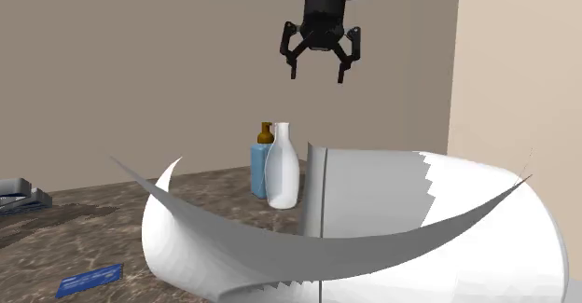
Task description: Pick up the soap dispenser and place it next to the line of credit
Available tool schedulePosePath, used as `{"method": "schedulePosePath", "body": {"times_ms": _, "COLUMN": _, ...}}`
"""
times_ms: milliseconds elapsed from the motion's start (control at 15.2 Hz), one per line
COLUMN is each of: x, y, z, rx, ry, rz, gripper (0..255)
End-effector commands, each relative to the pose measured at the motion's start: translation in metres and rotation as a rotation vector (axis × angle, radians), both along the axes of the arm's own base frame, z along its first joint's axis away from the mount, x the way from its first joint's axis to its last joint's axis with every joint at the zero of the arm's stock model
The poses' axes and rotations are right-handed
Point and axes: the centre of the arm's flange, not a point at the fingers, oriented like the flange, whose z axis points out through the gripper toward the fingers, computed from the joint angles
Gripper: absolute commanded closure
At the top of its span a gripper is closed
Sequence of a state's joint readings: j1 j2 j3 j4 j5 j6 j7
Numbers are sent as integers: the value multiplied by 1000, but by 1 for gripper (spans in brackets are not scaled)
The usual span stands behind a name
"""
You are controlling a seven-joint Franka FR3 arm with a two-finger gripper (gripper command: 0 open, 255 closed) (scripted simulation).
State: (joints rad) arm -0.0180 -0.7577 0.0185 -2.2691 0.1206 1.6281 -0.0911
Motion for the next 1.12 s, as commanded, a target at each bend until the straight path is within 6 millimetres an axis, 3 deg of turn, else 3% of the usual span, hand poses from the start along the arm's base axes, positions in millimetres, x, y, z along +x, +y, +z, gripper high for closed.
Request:
{"method": "schedulePosePath", "body": {"times_ms": 0, "x": 0, "y": 0, "z": 0, "rx": 0, "ry": 0, "rz": 0, "gripper": 0}}
{"method": "schedulePosePath", "body": {"times_ms": 1056, "x": 184, "y": 109, "z": -41, "rx": -35, "ry": 31, "rz": 68, "gripper": 0}}
